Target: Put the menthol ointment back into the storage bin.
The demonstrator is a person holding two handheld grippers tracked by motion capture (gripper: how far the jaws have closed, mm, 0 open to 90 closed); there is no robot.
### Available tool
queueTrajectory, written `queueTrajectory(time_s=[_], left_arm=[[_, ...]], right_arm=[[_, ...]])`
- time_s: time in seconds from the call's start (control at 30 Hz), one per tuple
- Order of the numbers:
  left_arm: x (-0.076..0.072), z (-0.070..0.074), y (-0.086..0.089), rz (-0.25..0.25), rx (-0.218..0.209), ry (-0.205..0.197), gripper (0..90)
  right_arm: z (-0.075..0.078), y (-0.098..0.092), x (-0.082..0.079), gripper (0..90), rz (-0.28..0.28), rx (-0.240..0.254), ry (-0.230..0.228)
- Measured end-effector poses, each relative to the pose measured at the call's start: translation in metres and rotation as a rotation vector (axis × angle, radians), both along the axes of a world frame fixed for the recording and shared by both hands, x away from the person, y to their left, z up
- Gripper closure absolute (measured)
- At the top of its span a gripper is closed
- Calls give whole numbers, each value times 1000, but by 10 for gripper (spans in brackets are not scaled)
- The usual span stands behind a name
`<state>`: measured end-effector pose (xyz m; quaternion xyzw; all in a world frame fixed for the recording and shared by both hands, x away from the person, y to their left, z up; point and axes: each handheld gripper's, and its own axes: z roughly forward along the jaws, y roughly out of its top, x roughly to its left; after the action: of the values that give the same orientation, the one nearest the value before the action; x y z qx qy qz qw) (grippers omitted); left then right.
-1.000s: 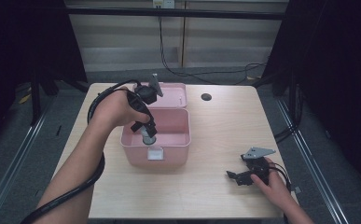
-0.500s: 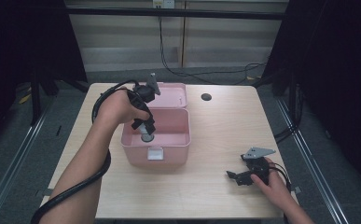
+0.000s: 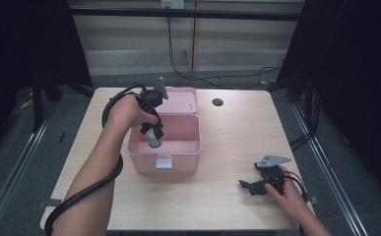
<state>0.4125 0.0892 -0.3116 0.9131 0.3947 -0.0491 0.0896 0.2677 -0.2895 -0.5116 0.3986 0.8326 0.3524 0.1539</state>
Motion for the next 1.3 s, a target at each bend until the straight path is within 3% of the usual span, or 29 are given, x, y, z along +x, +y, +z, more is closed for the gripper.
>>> queueTrajectory(time_s=[0.53,0.63,1.3], left_arm=[[19,-23,2,43,22,-3,504],[20,-28,1,70,21,3,505],[33,-47,-2,125,36,-5,504]], right_arm=[[0,0,0,67,-1,0,0],[0,0,0,68,-1,0,1],[0,0,0,68,-1,2,-1]])
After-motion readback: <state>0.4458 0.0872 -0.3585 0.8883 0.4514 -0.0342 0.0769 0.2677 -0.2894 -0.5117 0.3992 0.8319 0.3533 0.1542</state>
